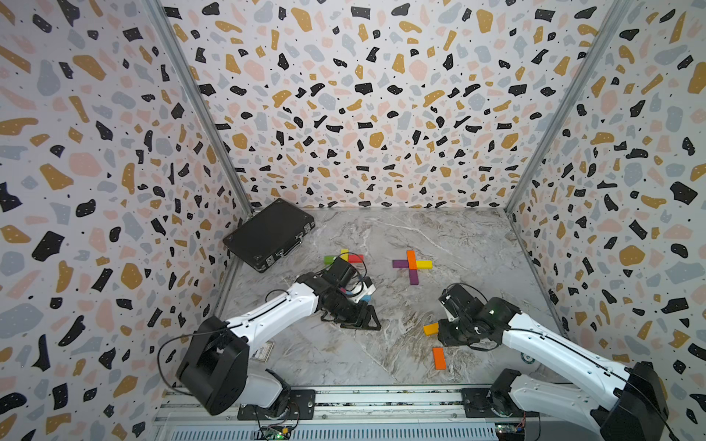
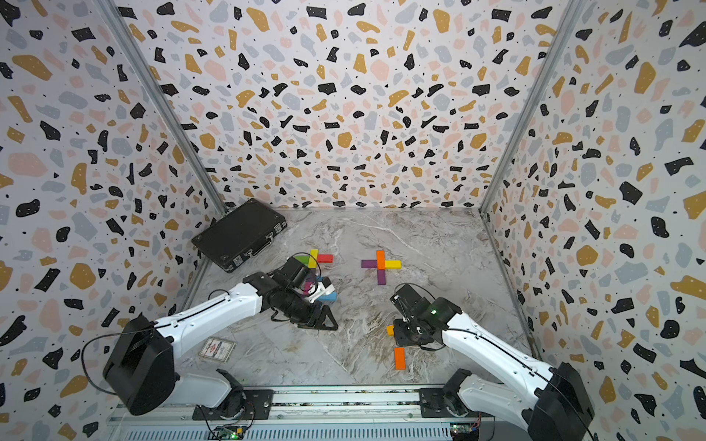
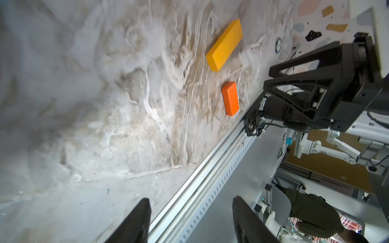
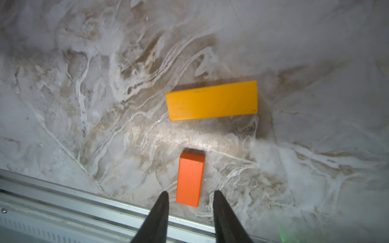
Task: Assemble the letter t with building blocks
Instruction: Pick up the building block from the center of the board.
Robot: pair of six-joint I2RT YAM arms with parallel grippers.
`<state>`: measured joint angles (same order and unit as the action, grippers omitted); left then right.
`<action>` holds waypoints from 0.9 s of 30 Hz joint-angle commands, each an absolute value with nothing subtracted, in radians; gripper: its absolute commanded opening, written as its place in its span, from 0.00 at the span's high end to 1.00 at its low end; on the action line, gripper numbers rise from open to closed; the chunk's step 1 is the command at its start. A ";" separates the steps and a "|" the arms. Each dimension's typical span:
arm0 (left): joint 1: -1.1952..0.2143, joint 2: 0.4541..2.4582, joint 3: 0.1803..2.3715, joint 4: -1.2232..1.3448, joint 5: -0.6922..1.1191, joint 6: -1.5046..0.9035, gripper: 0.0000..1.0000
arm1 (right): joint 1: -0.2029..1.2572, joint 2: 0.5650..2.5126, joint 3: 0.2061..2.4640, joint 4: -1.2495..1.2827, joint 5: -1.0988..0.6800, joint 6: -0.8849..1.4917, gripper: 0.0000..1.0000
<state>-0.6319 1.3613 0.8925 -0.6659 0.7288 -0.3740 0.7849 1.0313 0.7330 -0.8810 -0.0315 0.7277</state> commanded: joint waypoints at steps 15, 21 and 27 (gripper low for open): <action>-0.658 1.172 0.815 -0.619 0.729 -0.416 0.28 | 0.964 1.113 0.640 -0.850 -0.005 0.931 0.44; -0.658 1.192 0.820 -0.603 0.732 -0.414 0.27 | 0.963 1.132 0.628 -0.806 0.003 0.928 0.44; -0.658 1.200 0.831 -0.597 0.730 -0.407 0.26 | 0.964 1.210 0.638 -0.778 -0.002 0.921 0.47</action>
